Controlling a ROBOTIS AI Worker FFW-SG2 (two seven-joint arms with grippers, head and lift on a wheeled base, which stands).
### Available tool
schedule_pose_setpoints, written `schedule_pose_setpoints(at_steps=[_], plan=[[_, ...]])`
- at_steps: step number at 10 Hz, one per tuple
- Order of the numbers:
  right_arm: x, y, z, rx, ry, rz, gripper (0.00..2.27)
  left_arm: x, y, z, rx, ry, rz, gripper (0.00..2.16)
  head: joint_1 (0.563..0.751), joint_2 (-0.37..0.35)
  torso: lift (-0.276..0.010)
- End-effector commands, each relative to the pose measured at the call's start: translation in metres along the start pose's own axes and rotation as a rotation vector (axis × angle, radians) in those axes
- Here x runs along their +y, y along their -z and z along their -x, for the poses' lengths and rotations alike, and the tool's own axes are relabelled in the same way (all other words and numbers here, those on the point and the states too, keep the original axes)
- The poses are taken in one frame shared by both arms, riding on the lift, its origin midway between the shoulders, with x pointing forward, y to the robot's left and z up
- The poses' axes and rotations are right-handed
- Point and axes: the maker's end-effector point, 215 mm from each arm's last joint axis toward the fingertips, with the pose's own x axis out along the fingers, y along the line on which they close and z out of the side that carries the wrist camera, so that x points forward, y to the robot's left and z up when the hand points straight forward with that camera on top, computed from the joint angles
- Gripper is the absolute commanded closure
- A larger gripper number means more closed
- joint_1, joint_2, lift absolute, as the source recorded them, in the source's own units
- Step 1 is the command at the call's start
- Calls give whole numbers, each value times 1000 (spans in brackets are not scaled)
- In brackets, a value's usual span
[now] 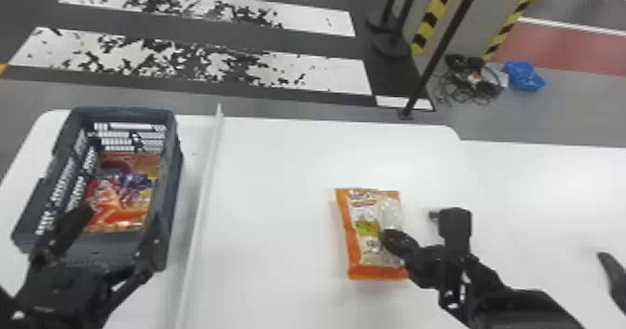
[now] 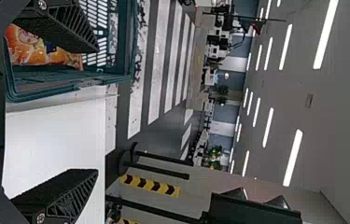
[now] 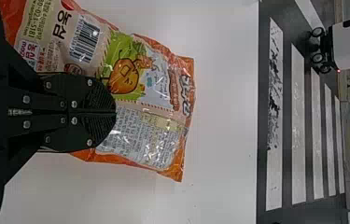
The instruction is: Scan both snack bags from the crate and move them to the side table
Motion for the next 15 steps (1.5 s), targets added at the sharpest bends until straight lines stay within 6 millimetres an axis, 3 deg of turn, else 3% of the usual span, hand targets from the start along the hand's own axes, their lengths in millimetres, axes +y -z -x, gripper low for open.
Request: schedule_pose_setpoints(at_steps=[1,3,5,8,12,15], plan=[[0,-6,0,-13,3,15,2125,0,-1,0,-3,0,-1,80,695,-187,-29],[-12,-40,17,-48,32,20,2125,0,-1,0,-3,0,1,80,695,-186,-29],[-9,-50,38,-63,35,23,2125,1,-1,0,-6,0,4,80,695,-197,-29],[19,-35,54,-50,-8,19,2125,2,2,0,-2,-3,6,80,695,-193,-29],[40,-19,48,-20,-45,25,2125,3,6,0,-1,-4,8,80,695,-152,-29],[51,10,39,29,-69,30,2125,4,5,-2,-2,-4,9,80,695,-139,-29]])
